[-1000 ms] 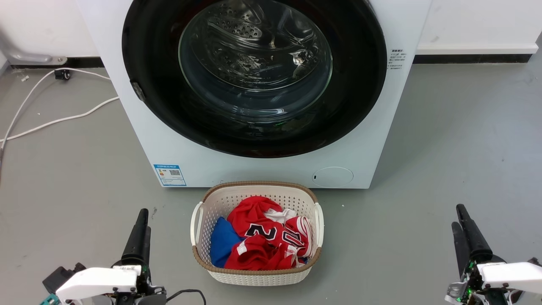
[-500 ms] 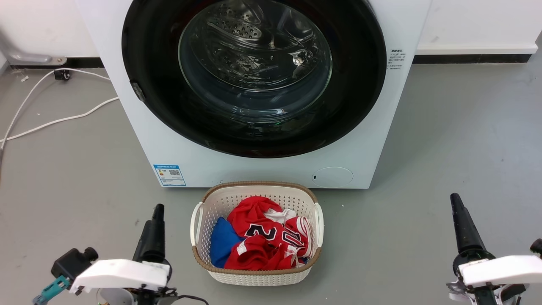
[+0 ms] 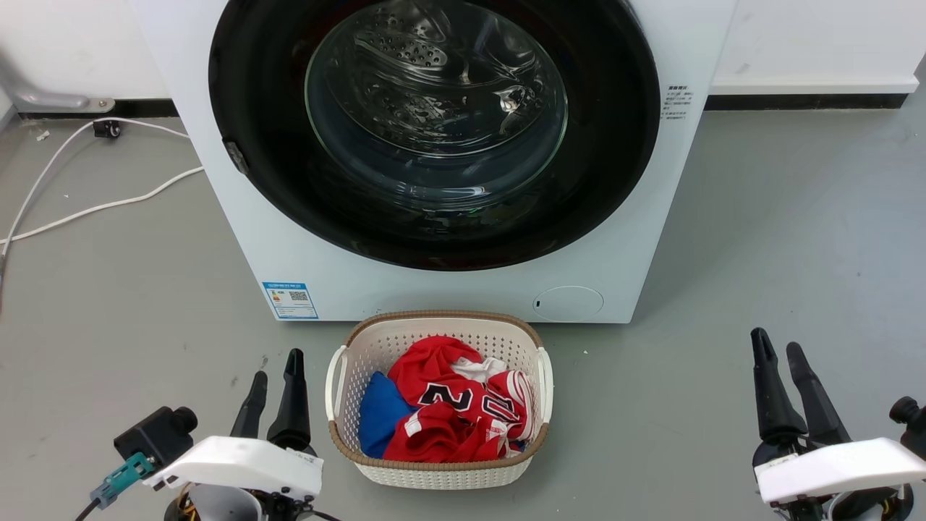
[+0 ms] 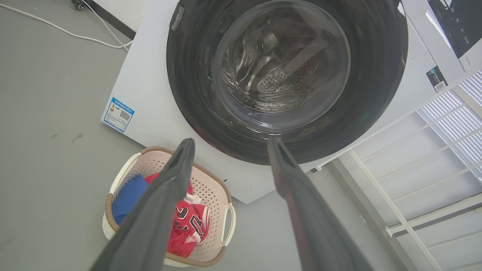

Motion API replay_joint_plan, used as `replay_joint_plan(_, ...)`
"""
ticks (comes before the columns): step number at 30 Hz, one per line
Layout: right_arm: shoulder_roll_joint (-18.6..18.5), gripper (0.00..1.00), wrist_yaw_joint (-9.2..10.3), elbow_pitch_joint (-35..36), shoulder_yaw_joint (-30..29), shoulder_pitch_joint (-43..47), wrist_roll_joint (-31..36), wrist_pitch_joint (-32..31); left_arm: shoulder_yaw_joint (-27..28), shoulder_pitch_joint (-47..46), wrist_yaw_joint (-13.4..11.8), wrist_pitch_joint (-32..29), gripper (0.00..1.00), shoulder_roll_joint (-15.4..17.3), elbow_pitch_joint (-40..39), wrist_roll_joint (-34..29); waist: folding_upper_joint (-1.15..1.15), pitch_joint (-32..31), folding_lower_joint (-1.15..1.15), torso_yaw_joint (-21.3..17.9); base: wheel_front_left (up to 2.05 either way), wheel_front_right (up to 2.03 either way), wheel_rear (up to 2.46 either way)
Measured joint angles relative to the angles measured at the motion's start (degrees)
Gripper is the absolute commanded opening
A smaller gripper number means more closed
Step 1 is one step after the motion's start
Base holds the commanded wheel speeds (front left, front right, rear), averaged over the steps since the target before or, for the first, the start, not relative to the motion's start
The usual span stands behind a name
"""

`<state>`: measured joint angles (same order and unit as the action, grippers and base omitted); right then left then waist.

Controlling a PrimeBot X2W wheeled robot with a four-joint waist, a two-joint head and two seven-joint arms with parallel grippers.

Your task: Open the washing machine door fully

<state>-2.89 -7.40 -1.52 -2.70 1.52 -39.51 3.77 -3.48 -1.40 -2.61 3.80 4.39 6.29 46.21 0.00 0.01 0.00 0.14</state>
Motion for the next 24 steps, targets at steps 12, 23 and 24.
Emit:
replay_joint_plan(12, 0.0, 1.00, 0.00, 0.1, 0.1, 1.7, 8.8, 2.3, -3.4, 0.5, -3.0, 2.4, 1.00, 1.2, -1.4, -8.8, 0.00, -0.2, 0.00, 0.0, 0.00, 0.00, 0.00)
replay_joint_plan(23, 0.0, 1.00, 0.00, 1.4, 0.2, 3.2, 14.5, 4.4, -4.9, 1.2, -3.8, 4.5, 1.00, 1.5, -2.9, -16.2, 0.00, -0.2, 0.00, 0.1, 0.00, 0.00, 0.00)
replay_joint_plan(24, 0.0, 1.00, 0.00, 1.6, 0.1, 3.2, 14.9, 4.6, -5.0, 1.2, -3.8, 4.5, 1.00, 1.5, -3.0, -16.9, 0.00, -0.2, 0.00, 0.1, 0.00, 0.00, 0.00)
